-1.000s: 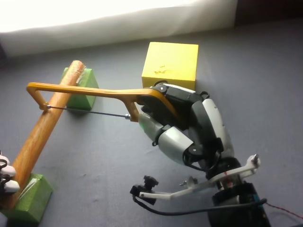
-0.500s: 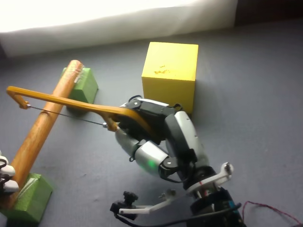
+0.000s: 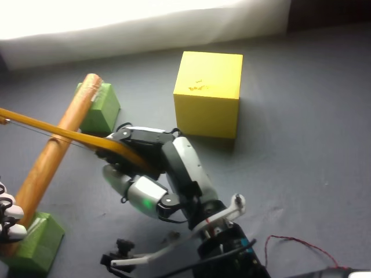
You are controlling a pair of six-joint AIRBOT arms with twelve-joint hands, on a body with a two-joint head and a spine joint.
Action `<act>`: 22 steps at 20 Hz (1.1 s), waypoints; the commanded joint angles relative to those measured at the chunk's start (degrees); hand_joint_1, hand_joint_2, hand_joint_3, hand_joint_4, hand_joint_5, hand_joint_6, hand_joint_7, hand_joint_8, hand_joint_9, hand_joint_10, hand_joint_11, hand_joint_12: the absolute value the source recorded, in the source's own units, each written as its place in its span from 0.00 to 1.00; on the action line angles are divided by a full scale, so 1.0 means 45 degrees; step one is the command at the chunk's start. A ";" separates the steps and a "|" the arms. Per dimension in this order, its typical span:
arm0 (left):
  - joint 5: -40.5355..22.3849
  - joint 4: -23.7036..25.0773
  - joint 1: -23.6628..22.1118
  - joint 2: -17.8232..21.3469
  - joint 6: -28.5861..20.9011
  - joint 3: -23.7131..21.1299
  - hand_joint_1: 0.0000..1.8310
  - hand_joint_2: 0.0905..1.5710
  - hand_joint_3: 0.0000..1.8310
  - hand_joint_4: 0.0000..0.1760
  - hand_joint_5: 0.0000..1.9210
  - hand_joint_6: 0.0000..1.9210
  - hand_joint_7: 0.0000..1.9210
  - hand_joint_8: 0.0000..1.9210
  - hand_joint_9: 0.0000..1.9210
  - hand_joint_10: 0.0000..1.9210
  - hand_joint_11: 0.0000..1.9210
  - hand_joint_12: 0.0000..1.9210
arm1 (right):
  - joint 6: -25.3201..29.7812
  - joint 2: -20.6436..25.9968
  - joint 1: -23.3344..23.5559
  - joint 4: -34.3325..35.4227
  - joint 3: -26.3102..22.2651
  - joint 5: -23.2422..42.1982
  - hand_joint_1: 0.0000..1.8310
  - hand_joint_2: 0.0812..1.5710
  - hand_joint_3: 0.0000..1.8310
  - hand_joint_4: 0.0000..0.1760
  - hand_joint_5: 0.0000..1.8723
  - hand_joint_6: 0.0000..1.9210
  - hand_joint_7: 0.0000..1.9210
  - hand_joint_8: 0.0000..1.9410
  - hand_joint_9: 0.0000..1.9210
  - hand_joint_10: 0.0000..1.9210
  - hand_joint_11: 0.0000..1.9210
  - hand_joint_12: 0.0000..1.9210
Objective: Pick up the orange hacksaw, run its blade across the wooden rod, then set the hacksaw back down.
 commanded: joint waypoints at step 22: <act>-0.0031 -0.0657 -0.0107 0.0071 0.0037 0.0032 0.04 0.80 0.00 0.00 0.07 0.00 0.06 0.00 0.06 0.00 0.00 0.16 | -0.0353 0.2969 -0.0990 -0.1108 -0.2615 0.1560 0.75 0.71 0.00 0.00 0.49 0.43 0.45 0.59 0.50 0.70 0.52 0.72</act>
